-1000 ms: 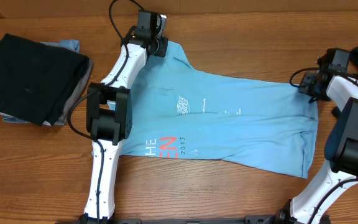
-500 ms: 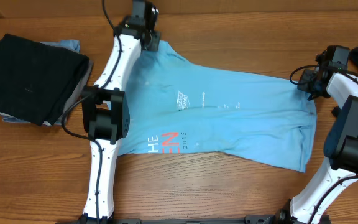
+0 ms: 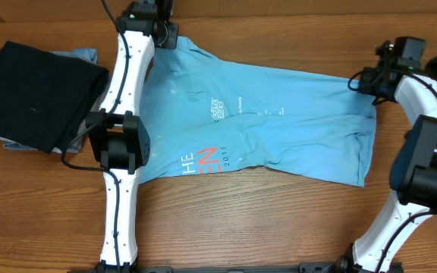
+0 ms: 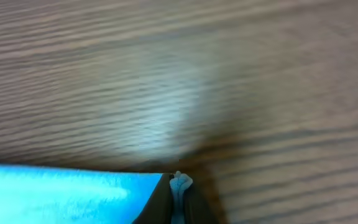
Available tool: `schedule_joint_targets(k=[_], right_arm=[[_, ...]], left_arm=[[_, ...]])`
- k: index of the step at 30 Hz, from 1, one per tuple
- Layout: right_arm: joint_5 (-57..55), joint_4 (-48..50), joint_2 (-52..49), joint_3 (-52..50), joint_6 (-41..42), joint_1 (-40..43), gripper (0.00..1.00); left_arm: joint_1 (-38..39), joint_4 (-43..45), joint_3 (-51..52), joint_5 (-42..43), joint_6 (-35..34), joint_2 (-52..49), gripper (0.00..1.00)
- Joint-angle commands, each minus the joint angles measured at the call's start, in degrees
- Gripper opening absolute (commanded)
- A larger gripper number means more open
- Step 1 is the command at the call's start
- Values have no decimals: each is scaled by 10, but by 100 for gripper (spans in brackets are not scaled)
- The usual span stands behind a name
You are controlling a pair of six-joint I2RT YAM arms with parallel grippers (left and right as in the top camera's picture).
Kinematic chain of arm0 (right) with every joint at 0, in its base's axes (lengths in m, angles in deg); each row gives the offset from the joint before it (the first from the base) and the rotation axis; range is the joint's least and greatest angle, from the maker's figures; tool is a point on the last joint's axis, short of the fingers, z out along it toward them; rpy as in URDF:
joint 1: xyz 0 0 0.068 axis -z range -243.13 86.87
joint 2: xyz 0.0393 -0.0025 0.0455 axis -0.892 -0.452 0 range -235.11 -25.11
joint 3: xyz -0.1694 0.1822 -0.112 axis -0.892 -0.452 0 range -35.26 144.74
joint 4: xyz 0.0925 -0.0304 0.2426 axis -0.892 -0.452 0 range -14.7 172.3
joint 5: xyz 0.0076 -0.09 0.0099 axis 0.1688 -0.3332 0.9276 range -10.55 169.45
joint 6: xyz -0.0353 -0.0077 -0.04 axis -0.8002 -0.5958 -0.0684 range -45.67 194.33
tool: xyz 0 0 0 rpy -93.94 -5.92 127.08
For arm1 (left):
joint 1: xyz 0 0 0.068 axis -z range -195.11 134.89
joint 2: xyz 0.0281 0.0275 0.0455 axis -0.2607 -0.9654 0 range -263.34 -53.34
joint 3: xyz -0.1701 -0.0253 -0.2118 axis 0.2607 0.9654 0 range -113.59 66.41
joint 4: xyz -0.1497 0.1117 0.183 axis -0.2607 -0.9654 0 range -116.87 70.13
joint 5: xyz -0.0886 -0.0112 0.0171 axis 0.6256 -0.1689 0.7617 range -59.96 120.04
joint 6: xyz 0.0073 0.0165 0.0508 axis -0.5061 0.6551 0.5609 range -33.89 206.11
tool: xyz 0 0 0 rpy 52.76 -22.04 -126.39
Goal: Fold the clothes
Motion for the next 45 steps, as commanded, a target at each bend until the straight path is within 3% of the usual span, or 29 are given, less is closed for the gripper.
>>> schedule_joint_targets(k=[1, 8, 13, 22, 33, 37, 45], right_arm=[[-3, -4, -5, 41, -26, -18, 4], [-2, -124, -1, 101, -47, -21, 4], [92, -203, 20, 116, -108, -19, 4], [92, -327, 78, 116, -106, -10, 4], [92, -444, 83, 116, -83, 11, 4], [92, -452, 83, 116, -71, 11, 4], [92, -482, 83, 116, -57, 11, 4]], left_arm=[[-7, -53, -92, -8, 11, 0, 4], [-7, -208, -144, -15, -3, 0, 7], [-7, -277, -143, -29, -15, 0, 4], [-7, -400, -143, -29, -69, 0, 4], [2, -406, -142, -5, -104, 14, 4], [1, -405, -140, 69, -114, 57, 4], [-1, -406, 82, 18, -125, 143, 4]])
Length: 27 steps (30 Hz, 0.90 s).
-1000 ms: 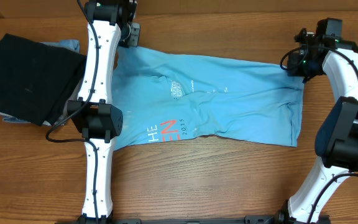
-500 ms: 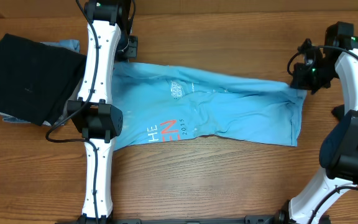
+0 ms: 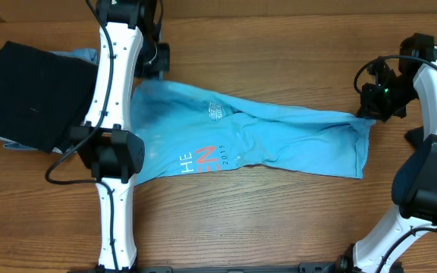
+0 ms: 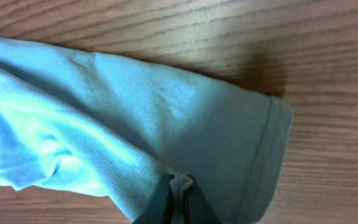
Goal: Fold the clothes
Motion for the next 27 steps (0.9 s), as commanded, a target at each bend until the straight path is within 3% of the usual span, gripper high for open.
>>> schedule_joint_targets(k=[1, 14, 27], right_arm=[[3, -7, 17, 12, 15, 2, 4], [-27, -81, 45, 5, 52, 35, 4], [-31, 35, 44, -157, 66, 35, 4]], left_arm=[[-6, -3, 115, -26, -14, 52, 4], [-20, -3, 258, -82, -45, 111, 4], [-21, 56, 433, -74, -42, 110, 4]])
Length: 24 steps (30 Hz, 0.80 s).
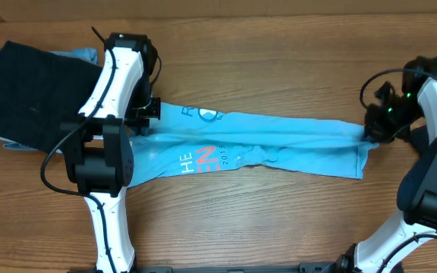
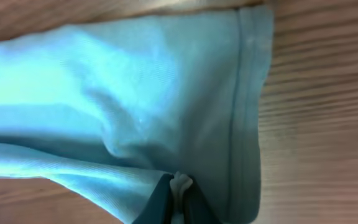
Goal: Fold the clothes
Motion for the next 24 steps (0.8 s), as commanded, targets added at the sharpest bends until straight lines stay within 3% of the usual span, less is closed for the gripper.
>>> schedule_joint_targets(k=[1, 5, 8, 13, 16, 23, 24], right_arm=[[-3, 39, 19, -50, 16, 1, 4], [-6, 112, 18, -111, 20, 1, 4], [-79, 155, 18, -135, 72, 1, 4], [-99, 169, 18, -137, 99, 2, 4], [-99, 170, 18, -137, 99, 2, 4], [-99, 169, 18, -137, 99, 2, 4], [-99, 170, 18, -137, 99, 2, 12]], left_arm=[[-5, 14, 33, -12, -12, 8, 4], [-9, 25, 56, -25, -12, 8, 4], [-15, 25, 60, -43, -19, 8, 4], [-26, 26, 62, -35, -23, 7, 5], [-26, 20, 62, -33, -18, 7, 11], [-26, 8, 62, -17, -6, 7, 11], [-26, 8, 62, -17, 0, 7, 11]])
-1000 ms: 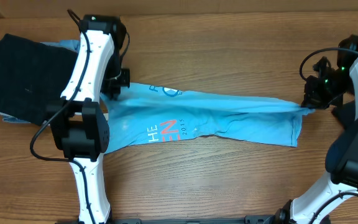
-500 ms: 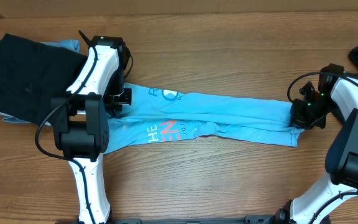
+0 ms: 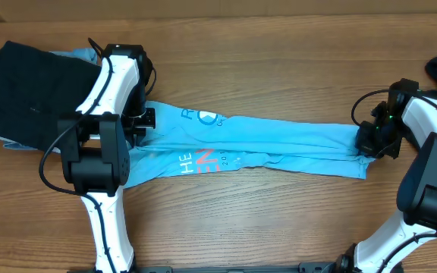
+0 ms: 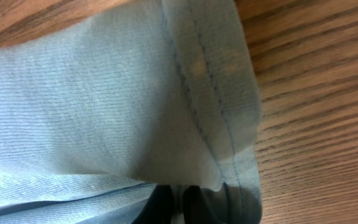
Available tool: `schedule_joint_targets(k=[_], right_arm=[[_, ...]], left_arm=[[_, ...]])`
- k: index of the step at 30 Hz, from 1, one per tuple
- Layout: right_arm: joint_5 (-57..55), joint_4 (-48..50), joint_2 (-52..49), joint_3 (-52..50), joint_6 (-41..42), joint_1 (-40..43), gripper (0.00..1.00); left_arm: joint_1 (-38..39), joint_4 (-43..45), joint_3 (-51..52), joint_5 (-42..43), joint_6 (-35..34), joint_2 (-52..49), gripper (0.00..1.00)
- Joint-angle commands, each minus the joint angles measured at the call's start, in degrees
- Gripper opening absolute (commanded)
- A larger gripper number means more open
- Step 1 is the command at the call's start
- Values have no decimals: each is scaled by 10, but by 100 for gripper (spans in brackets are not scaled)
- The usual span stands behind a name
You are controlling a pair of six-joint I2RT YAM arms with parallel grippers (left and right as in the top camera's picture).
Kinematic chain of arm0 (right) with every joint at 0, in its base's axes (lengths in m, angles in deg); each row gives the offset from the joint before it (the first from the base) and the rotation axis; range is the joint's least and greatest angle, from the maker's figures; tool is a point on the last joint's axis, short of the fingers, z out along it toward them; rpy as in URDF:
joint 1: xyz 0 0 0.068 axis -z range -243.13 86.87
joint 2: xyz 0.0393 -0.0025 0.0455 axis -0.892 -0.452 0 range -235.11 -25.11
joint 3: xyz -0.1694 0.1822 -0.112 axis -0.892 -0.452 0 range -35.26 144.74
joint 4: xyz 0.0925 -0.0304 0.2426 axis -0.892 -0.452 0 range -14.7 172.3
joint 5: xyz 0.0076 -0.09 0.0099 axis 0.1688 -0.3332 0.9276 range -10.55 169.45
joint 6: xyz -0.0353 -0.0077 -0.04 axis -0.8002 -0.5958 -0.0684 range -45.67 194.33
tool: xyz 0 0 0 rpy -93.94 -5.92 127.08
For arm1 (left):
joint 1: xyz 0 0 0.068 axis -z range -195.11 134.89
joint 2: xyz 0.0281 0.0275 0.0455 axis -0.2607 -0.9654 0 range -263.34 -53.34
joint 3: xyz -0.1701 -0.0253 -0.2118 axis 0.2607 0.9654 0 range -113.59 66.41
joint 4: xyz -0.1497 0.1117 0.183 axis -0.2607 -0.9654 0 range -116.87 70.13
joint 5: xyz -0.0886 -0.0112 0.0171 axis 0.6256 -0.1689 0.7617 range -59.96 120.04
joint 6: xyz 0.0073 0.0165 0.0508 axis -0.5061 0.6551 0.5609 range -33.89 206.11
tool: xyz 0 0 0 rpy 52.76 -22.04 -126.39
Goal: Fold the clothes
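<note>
A light blue T-shirt (image 3: 264,144) with red and white lettering lies across the table, doubled lengthwise into a narrow band. My left gripper (image 3: 136,121) is down at its left end and shut on the shirt's edge there. At the right end my right gripper (image 3: 372,142) is shut on the shirt's hem. The right wrist view shows the stitched hem (image 4: 213,87) lying on the wood, with the dark fingertips (image 4: 178,199) pinching cloth at the bottom edge.
A folded black garment (image 3: 36,95) lies on a grey-blue one at the far left, close to my left arm. Another dark item shows at the right edge. Bare wooden table (image 3: 279,220) runs in front of the shirt.
Both grippers came slightly nearer the front, laying the folded-over back edge down onto the front half. The right hem now rests flat on the wood.
The shirt lay spread wide with both grippers shut on its far corners. Then those corners were lifted and brought forward, narrowing the shirt. By 0.8 s ago it was a thin band, and now the doubled band lies flatter on the table.
</note>
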Motion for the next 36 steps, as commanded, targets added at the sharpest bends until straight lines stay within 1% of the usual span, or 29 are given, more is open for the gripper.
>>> schedule_joint_targets(k=[1, 3, 4, 5, 6, 7, 8, 9, 10, 11, 12, 13, 14, 15, 16, 17, 18, 19, 20, 21, 23, 24, 26, 27, 30, 32, 34, 36], right_arm=[[-29, 7, 16, 1, 6, 3, 37], [-27, -12, 16, 30, 7, 3, 50], [-24, -30, 16, 54, 6, 3, 60], [-22, -56, 16, 86, 7, 3, 71], [-22, -78, 16, 112, 7, 3, 74], [-22, -97, 16, 133, 7, 3, 76], [-15, -119, 16, 156, 7, 2, 78], [-1, -136, 16, 174, 6, 1, 79], [14, -146, 16, 184, 6, 1, 80], [47, -161, 16, 198, 6, 1, 83], [75, -171, 16, 203, 1, 1, 84], [107, -181, 16, 203, -23, 1, 83], [133, -189, 16, 203, -41, 1, 81], [164, -195, 16, 203, -60, 0, 79], [191, -199, 16, 202, -76, 0, 75], [231, -207, 16, 202, -108, -1, 61], [249, -210, 16, 199, -128, -2, 45], [257, -212, 16, 195, -141, -3, 23], [257, -211, 16, 188, -141, -4, 14], [257, -206, 16, 173, -141, -7, 9], [257, -189, 16, 144, -144, -12, 6], [256, -173, 16, 127, -145, -15, 6], [256, -130, 16, 90, -145, -21, 6], [257, -85, 16, 50, -144, -25, 6], [256, -21, 16, -9, -133, -30, 6], [230, 10, 16, -32, -94, -30, 6], [166, 28, 16, -49, -52, -28, 6], [128, 28, 16, -50, -45, -28, 6]], left_arm=[[-6, -5, 2, -3, 14, 7, 17], [-7, -17, -25, -3, 13, 8, 16], [-7, -31, -48, -3, 11, 8, 18], [-7, -50, -83, -3, 6, 8, 24], [-7, -65, -112, -2, 5, 8, 28], [-7, -66, -132, 3, 6, 9, 37], [-7, -66, -152, 17, 7, 12, 43], [-6, -66, -166, 30, 7, 14, 46], [-5, -66, -174, 46, 7, 14, 49], [-5, -65, -183, 82, 12, 14, 50], [-5, -59, -184, 121, 27, 14, 49], [-5, -54, -182, 151, 45, 14, 47], [-5, -49, -178, 168, 54, 14, 44], [-4, -42, -172, 191, 65, 14, 39], [-3, -36, -166, 207, 73, 14, 28], [0, -26, -156, 227, 83, 14, 18], [4, -17, -143, 242, 90, 14, 6], [9, -8, -129, 252, 94, 14, 4], [14, 1, -114, 252, 94, 14, 4], [22, 16, -89, 252, 96, 14, 4], [33, 41, -52, 252, 96, 14, 4], [39, 59, -30, 252, 96, 14, 4], [47, 84, 3, 252, 96, 14, 4], [52, 101, 28, 252, 95, 14, 4], [52, 108, 54, 251, 95, 14, 4], [52, 108, 68, 243, 96, 14, 5], [51, 112, 87, 203, 94, 14, 8], [49, 121, 98, 148, 84, 14, 8]])
